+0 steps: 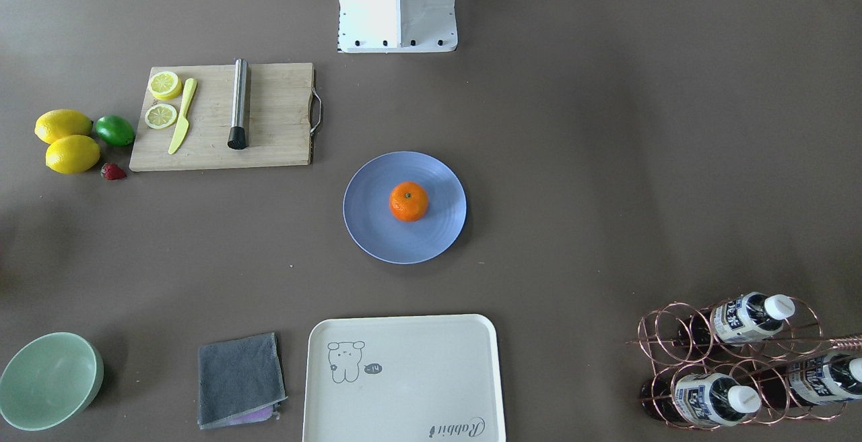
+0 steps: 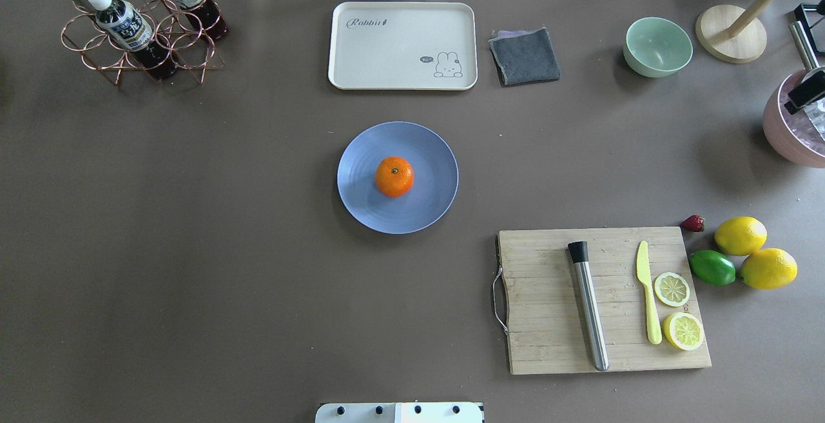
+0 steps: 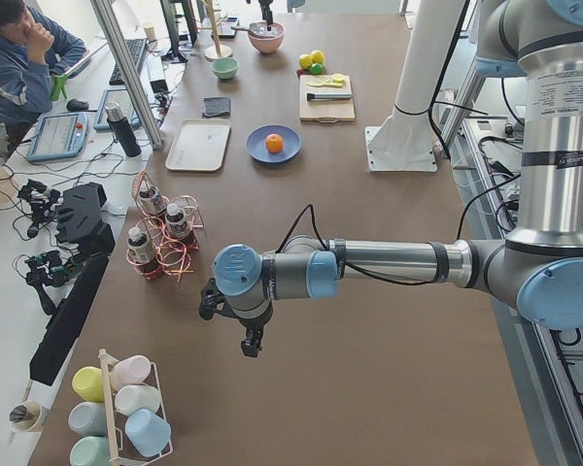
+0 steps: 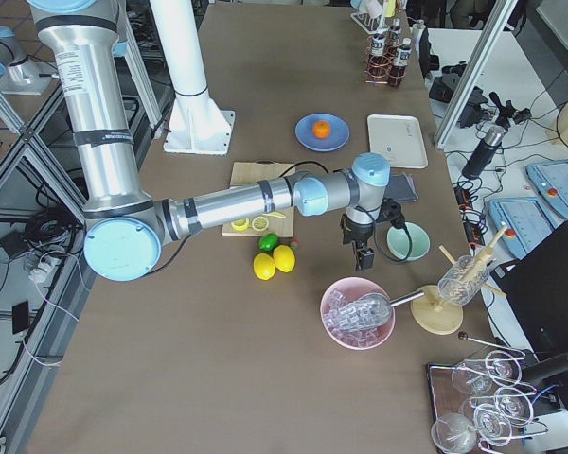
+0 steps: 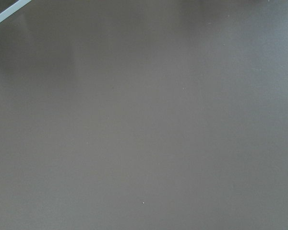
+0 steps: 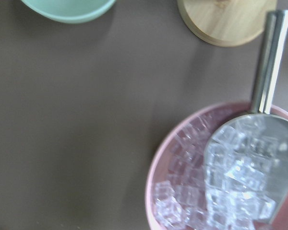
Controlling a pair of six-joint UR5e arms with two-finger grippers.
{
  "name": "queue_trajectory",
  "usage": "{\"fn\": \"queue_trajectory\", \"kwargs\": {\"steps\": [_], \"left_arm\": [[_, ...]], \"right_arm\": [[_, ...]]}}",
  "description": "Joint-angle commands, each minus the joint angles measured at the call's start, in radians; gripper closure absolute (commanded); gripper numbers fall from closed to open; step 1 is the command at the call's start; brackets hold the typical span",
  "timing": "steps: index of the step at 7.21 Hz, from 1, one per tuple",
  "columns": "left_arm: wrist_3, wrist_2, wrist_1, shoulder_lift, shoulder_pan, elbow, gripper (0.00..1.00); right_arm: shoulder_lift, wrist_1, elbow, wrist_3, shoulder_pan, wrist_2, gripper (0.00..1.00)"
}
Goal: Pick orange to plate
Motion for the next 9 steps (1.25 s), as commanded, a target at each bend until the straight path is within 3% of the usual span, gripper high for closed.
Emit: {"fn": "queue_trajectory", "kwargs": {"steps": [1, 2, 9], "left_arm": [[0.001, -0.003, 0.0, 0.008, -0.002, -0.008, 0.02], [0.001, -0.003, 0.0, 0.008, -0.002, -0.008, 0.02], [-0.002, 0.006, -0.002, 0.006, -0.002, -0.008, 0.02]], "right_arm": [[-0.112, -0.004, 0.003, -0.086, 0.158, -0.001, 0.0], [-0.179, 0.011, 0.009, -0.086, 0.168, -0.006, 0.0], [-0.23, 0.022, 0.009, -0.077, 0.174, 0.006, 0.0]]}}
